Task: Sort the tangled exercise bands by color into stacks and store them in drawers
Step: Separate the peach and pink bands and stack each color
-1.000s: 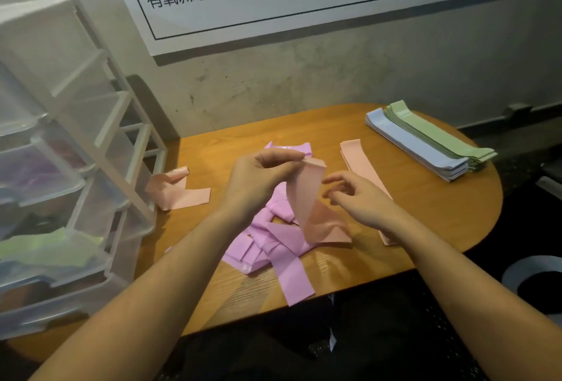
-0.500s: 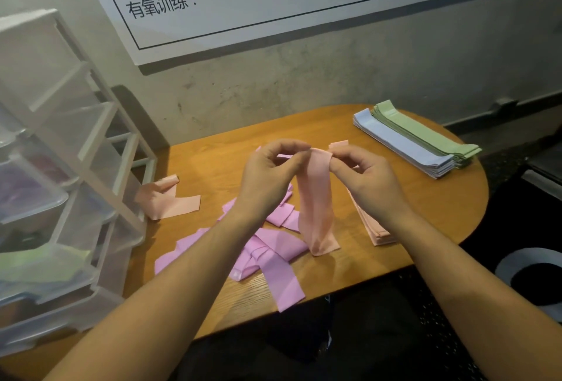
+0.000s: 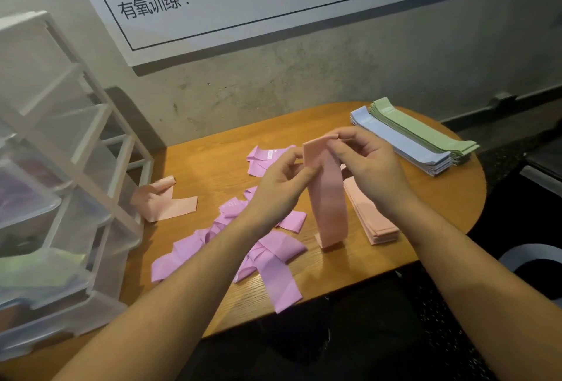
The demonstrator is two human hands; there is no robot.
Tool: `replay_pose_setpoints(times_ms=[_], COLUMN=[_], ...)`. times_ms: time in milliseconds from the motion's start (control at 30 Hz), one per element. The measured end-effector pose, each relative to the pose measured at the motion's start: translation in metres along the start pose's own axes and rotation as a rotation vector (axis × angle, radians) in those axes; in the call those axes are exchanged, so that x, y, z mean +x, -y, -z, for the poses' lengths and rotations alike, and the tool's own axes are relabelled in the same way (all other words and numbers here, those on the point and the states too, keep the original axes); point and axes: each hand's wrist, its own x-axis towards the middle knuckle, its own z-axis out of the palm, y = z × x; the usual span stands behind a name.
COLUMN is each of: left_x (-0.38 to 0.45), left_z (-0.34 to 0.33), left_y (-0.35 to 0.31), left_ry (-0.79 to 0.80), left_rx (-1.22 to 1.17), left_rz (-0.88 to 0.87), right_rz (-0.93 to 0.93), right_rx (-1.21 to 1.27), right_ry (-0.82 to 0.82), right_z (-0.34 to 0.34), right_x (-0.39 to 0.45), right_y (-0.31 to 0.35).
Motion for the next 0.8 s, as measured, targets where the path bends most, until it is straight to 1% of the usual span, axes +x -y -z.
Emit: replay_pose_setpoints(times_ms=[67,167,267,367,433,567,633,700,800], left_x=[0.000,0.003,0.007,0.013,0.020,0.040,0.052,0.067,0.093], left_z=[-0.001,-0.003,-0.009,-0.013,-0.013,-0.010,-0.009,-0.008,-0.010], left_y=[0.002,0.004,0.005,0.005,0.006,0.005,0.000,0.000,0.008], left_ry=[-0.008,-0.020,0.001,0.020,-0.002,-0.108,-0.166,-0.228,-0.299], left_rx=[0.031,0.045,-0.067,-0.179,-0.235,-0.340,-0.435,-0.531,-0.598], left_rz=[0.010,0.008,0.041,0.110,0.159,0.223,0.259,0.314,0.385], right_rz=[-0.030,-0.137,-0.212,-0.235,-0.257,-0.300,-0.306,-0.303,-0.307], right_rx=[0.001,0.105,0.202,0.235,0.240,0.148,0.057,-0.067,-0.174], right_ry=[-0.022,-0.034,-0.026,-0.032,0.003,0.235,0.309,0.333,0.247], right_z=[-0.001,-0.003,-0.006,-0.009,-0.008,0.004,0.011,0.015,0.018], right_x=[0.004,0.011,0.014,0.013,0.012,0.006,0.001,-0.001,-0.001], right_y=[-0.002,-0.009,-0.017,-0.024,-0.030,-0.049,-0.057,-0.064,-0.069])
